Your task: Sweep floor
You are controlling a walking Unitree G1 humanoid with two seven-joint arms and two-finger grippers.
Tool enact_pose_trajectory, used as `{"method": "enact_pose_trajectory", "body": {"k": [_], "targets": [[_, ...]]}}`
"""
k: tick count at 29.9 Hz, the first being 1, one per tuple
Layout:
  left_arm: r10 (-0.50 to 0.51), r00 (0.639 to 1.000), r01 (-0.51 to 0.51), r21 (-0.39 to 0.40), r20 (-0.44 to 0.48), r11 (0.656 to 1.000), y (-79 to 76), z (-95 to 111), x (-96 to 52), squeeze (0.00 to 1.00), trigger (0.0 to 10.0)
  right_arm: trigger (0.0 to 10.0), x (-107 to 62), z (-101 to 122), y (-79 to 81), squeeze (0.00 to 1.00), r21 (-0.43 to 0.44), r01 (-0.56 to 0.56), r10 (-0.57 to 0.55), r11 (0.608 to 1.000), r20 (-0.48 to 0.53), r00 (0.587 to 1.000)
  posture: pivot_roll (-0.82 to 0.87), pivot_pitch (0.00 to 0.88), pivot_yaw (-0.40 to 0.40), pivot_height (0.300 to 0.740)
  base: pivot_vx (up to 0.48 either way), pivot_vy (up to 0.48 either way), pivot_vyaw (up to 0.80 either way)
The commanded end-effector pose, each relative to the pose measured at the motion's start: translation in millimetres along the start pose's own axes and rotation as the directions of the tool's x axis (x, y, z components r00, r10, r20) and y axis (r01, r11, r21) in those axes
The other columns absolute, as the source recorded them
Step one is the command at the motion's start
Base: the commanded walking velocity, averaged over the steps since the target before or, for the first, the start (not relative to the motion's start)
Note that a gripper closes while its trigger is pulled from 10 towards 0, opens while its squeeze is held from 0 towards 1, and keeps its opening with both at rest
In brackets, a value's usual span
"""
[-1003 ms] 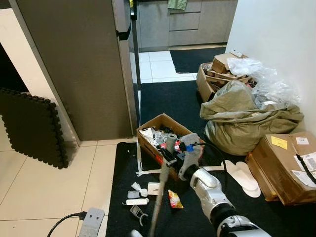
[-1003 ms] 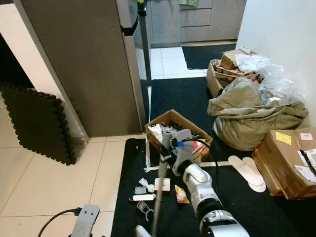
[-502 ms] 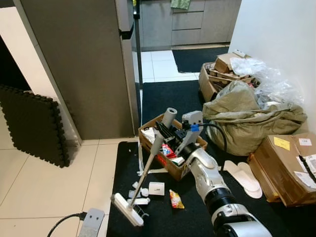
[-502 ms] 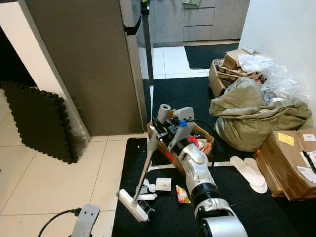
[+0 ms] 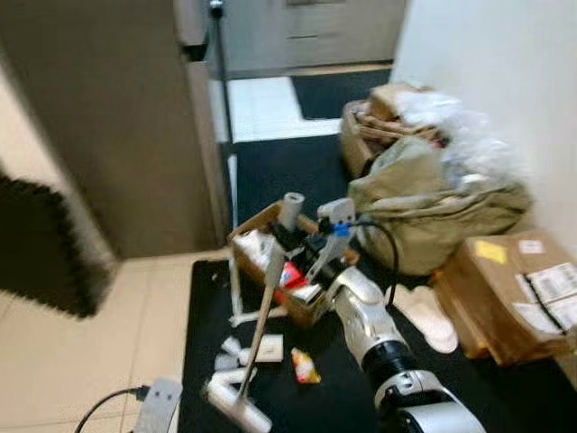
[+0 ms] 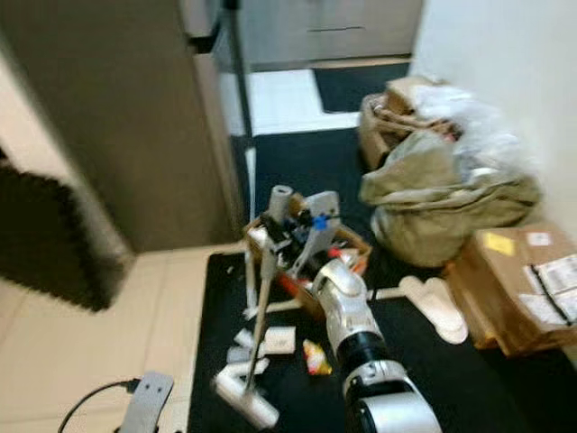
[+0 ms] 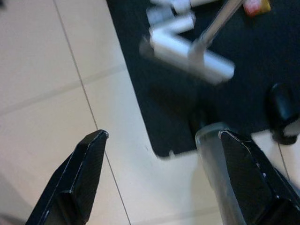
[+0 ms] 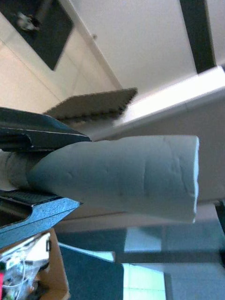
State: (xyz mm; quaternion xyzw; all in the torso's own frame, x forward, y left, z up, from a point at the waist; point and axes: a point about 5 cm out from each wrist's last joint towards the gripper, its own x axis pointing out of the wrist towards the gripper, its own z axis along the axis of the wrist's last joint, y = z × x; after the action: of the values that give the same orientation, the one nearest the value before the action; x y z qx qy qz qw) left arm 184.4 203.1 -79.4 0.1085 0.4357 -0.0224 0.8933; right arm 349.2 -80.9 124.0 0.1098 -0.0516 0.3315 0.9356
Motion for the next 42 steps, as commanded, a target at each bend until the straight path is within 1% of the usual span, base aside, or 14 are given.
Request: {"method": "enact_pose_trajectory", "body": {"k": [1,11,17,23,26,28,37,39,42], "targets": [[-0.012,1.0,0.012,0.01,-0.027,1.0,-2.9,-8,-1.7,0.0,10.0,10.0,1.9,10,-1.0,0.0,-0.001,-0.001,0.001,1.0,0.048,0.999,-0.05,0.008,0.024,0.74,0.349,0.0,0.0],[-0.012,1.0,0.012,0.016,-0.023,1.0,-2.8,-7,-1.3,0.0,10.0,10.0,2.8,10,-2.6,0.0,0.008,0.024,-0.025,1.0,0.036,0.999,-0.05,0.005,0.027,0.74,0.347,0.0,0.0],[-0.002,1.0,0.002,0.013,-0.025,1.0,-1.3,-7,-1.3,0.0,10.0,10.0,3.7,11,-3.8,0.0,0.032,0.048,-0.049,0.998,0.041,0.998,-0.05,0.003,0.03,0.74,0.294,0.0,0.0],[0.011,0.999,-0.011,0.003,-0.031,1.0,0.0,-7,-1.2,0.0,10.0,10.0,4.4,11,-3.4,0.0,0.032,0.068,-0.069,0.997,0.036,0.997,-0.05,0.001,0.032,0.74,0.0,0.0,0.0],[0.01,0.999,-0.009,0.024,-0.035,1.0,0.1,-6,-1.0,0.0,10.0,10.0,3.9,10,-6.5,0.0,0.025,0.092,-0.093,0.995,0.02,0.996,-0.05,0.0,0.032,0.74,0.0,0.48,0.0],[0.01,0.999,-0.009,0.024,-0.035,1.0,0.1,-6,-1.0,0.0,10.0,10.0,3.9,10,-6.5,0.0,0.025,0.092,-0.093,0.995,0.02,0.996,-0.05,0.0,0.032,0.74,0.0,0.48,0.0],[0.011,0.999,-0.01,0.032,-0.033,0.999,1.7,-6,-0.8,0.0,10.0,10.0,3.9,10,-9.0,0.0,0.023,0.109,-0.11,0.994,0.014,0.994,-0.05,0.0,0.036,0.74,0.0,0.402,-0.71],[0.011,0.999,-0.01,0.034,-0.031,0.999,2.7,-5,-0.7,0.0,10.0,10.0,4.2,10,-9.9,0.0,0.021,0.119,-0.12,0.993,0.009,0.993,-0.05,0.0,0.036,0.74,0.0,0.0,-0.8],[0.011,1.0,-0.01,0.037,-0.029,0.999,4.8,-5,-0.8,0.0,10.0,10.0,4.5,10,-12.0,0.0,0.011,0.145,-0.146,0.989,0.01,0.989,-0.05,0.0,0.036,0.74,0.0,0.0,0.0]]}}
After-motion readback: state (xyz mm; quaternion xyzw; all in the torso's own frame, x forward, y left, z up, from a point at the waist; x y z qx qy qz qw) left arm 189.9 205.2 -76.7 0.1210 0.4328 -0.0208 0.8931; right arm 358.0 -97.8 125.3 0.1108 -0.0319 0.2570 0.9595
